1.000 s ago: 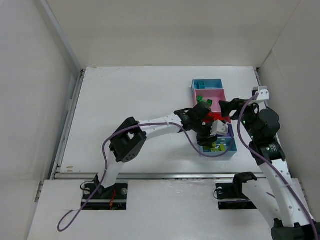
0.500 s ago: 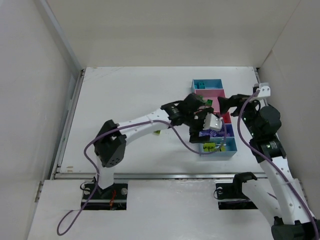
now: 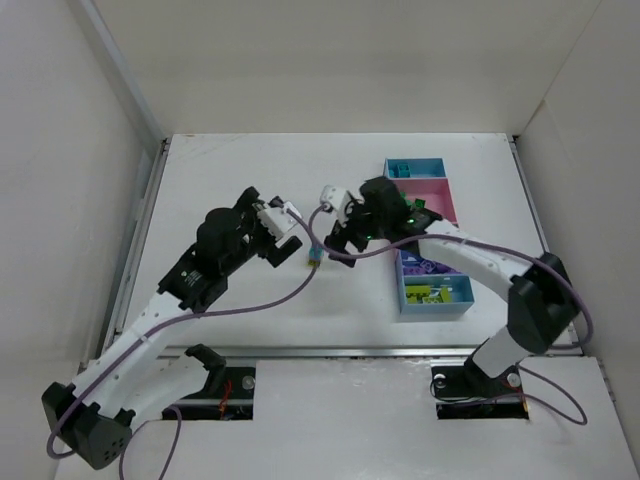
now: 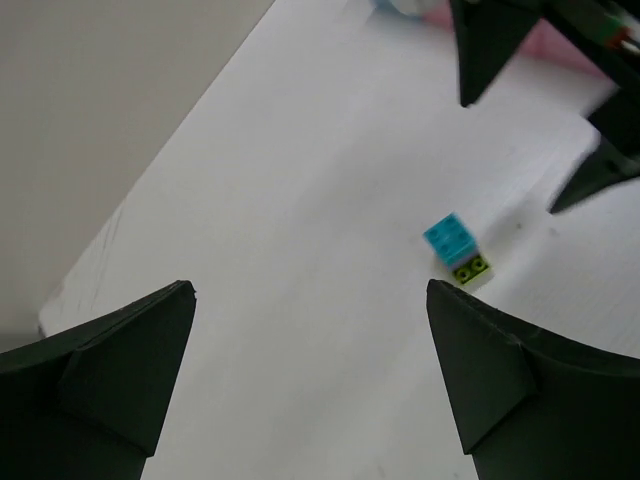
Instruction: Sort the legos into containers by color
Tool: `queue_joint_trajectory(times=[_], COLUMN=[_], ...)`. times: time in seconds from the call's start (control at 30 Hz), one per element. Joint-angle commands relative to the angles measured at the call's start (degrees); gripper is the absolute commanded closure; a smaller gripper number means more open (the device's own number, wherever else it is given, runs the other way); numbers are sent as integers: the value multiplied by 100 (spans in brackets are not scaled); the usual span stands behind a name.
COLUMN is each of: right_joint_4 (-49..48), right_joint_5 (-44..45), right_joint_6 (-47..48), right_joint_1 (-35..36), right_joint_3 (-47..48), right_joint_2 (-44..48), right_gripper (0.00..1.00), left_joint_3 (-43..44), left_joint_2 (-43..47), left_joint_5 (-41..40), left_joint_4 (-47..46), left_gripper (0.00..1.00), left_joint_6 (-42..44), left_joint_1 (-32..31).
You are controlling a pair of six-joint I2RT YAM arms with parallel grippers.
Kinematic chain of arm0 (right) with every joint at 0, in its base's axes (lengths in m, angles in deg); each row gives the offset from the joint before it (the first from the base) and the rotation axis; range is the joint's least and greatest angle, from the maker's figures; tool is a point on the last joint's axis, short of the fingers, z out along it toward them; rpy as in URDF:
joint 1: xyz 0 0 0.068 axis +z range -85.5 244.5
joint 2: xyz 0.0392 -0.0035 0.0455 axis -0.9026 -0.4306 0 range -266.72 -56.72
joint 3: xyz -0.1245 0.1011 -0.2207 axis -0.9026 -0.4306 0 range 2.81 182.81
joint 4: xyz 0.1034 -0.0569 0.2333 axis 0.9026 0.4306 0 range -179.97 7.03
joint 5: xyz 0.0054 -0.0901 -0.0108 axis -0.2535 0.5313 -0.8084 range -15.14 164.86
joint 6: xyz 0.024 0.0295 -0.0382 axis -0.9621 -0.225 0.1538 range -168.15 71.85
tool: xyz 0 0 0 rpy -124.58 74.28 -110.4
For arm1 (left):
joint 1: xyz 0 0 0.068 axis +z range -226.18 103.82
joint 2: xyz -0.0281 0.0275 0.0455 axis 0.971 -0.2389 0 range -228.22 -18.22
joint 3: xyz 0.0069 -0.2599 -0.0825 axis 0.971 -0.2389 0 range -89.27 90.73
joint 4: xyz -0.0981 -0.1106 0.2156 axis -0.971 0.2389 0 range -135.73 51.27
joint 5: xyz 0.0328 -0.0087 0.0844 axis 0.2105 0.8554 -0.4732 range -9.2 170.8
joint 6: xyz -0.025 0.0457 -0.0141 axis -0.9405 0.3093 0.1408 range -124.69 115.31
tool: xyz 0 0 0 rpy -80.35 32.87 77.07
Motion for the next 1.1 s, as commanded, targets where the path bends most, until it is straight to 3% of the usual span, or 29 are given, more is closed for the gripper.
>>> queue_joint_trajectory(times=[0.0, 0.03, 0.17, 0.3, 0.73, 0.83, 1.0, 1.03, 1.07], right_joint_4=[17, -45, -221, -195, 218, 218, 218, 218, 218], right_joint_5=[-974, -1036, -819, -203, -44, 149, 220, 220, 220], right_joint_6=[678, 678, 382, 204, 204, 204, 151, 151, 151], right_joint_1=[319, 381, 504, 504, 566, 566, 566, 566, 566], right_joint_3=[750, 830, 1375, 1727, 1948, 1886, 1886, 1886, 1886], right_joint_2=[-592, -942, -1630, -2079, -2624, -2624, -2624, -2624, -2624], right_gripper=[0, 0, 2, 2, 7, 13, 39, 39, 32], left_joint_3=[-556, -687, -802, -855, -794, -794, -794, -794, -794], left_joint_2=[228, 228, 71, 78, -44, -44, -44, -44, -44], left_joint_5=[-1589, -2018, -2514, -2322, -2066, -2066, -2005, -2005, -2005], left_joint_4=[-646, -812, -1042, -1042, -1157, -1157, -1157, -1157, -1157], left_gripper=[0, 0, 0, 0, 0, 0, 0, 0, 0], left_joint_6=[-866, -980, -1200, -1254, -964, -1016, -1016, -1016, -947], left_joint_1=[207, 286, 417, 541, 647, 647, 647, 647, 647])
